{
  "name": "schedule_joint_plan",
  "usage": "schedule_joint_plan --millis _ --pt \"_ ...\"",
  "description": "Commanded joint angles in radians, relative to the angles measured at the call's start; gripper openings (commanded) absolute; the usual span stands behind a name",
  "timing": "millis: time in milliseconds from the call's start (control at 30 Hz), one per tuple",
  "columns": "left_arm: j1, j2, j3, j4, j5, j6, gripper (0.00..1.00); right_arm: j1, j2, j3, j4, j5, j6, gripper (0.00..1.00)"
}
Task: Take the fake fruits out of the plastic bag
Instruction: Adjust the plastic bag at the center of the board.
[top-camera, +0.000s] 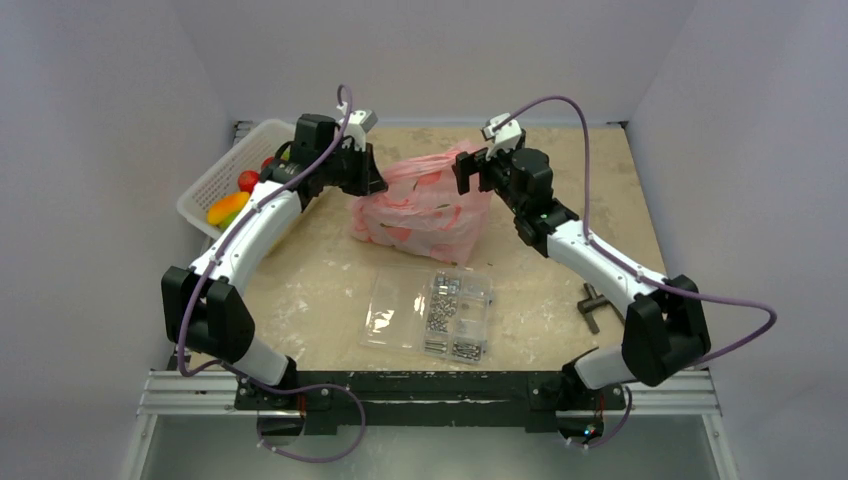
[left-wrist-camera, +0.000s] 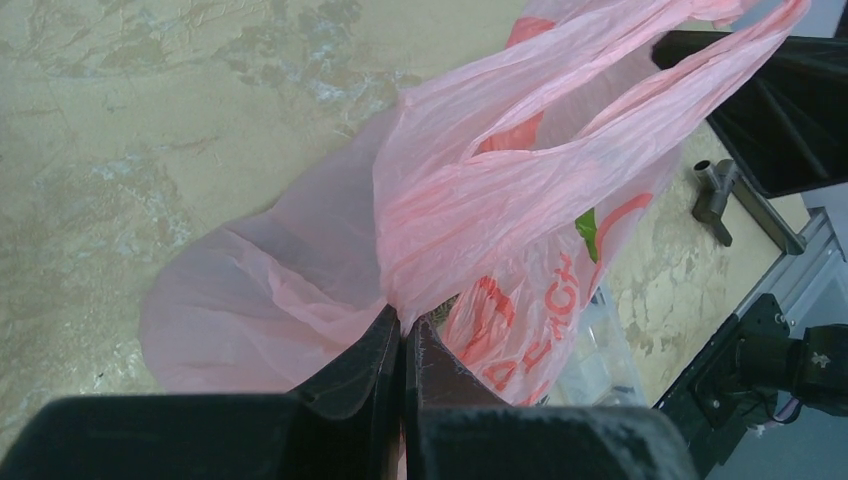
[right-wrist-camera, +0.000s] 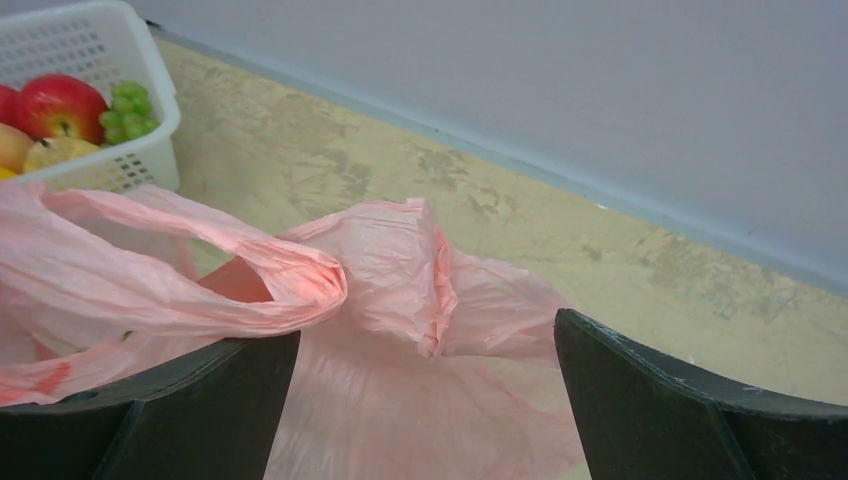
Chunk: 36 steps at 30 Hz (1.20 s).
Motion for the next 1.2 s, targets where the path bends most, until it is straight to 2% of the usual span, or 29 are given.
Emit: schedule_joint_plan --millis 0,67,100,133,167,200,233,267,300,367,467,600,667,733,833,967,1067,1167 --pt "-0.009 -0.009 0.008 0.010 0.001 0.031 0.00 0.009 0.041 0.053 0.096 -0.023 -0.149 0.99" --pt "-0.012 -0.009 0.005 0.007 -0.007 0.034 0.00 0.009 0.056 0.037 0.164 -0.035 -0.161 0.99" --pt "-0.013 -0.009 0.002 0.007 -0.009 0.037 0.00 0.008 0.076 0.044 0.173 -0.037 -0.168 0.96" --pt "-0.018 -0.015 -0.002 0.007 -0.012 0.038 0.00 0.008 0.092 0.058 0.164 -0.038 -0.168 0.88" --pt "-0.020 -0.022 -0.011 0.015 -0.013 0.038 0.00 0.009 0.105 0.074 0.153 -0.028 -0.156 0.64" --pt "-0.020 -0.034 -0.023 0.026 -0.011 0.038 0.00 0.009 0.113 0.085 0.140 -0.008 -0.136 0.51" --pt "-0.019 -0.046 -0.038 0.039 -0.014 0.035 0.04 0.008 0.109 0.089 0.126 0.003 -0.109 0.22" --pt "-0.020 -0.059 -0.052 0.050 -0.025 0.025 0.13 0.009 0.095 0.079 0.123 0.003 -0.082 0.07" --pt "-0.021 -0.072 -0.064 0.056 -0.038 0.018 0.24 0.010 0.074 0.049 0.138 -0.009 -0.059 0.00" --pt "-0.025 -0.100 -0.058 0.052 -0.074 0.004 0.45 0.010 0.035 0.012 0.167 -0.035 -0.026 0.00" --pt "-0.050 -0.141 -0.011 0.004 -0.159 0.025 0.63 0.010 0.005 -0.001 0.145 -0.050 -0.010 0.00" --pt "-0.124 -0.142 0.082 -0.059 -0.307 0.105 0.78 0.010 0.002 0.011 0.132 -0.089 -0.012 0.00" --pt "-0.188 -0.137 0.101 -0.053 -0.426 0.174 0.83 0.010 0.012 0.025 0.115 -0.120 0.001 0.00" --pt "-0.257 -0.137 0.085 -0.009 -0.540 0.269 0.87 0.008 0.016 0.027 0.114 -0.148 0.039 0.00" --pt "-0.354 -0.145 0.029 0.084 -0.677 0.391 0.88 0.009 0.012 0.013 0.128 -0.166 0.062 0.00" --pt "-0.451 -0.132 -0.004 0.163 -0.786 0.483 0.90 0.008 -0.002 -0.006 0.149 -0.188 0.084 0.00" --pt "-0.498 -0.079 0.007 0.207 -0.872 0.512 0.90 0.009 -0.016 -0.011 0.163 -0.195 0.092 0.00" --pt "-0.509 -0.023 0.037 0.229 -0.939 0.479 0.88 0.002 -0.033 -0.023 0.186 -0.205 0.105 0.00"
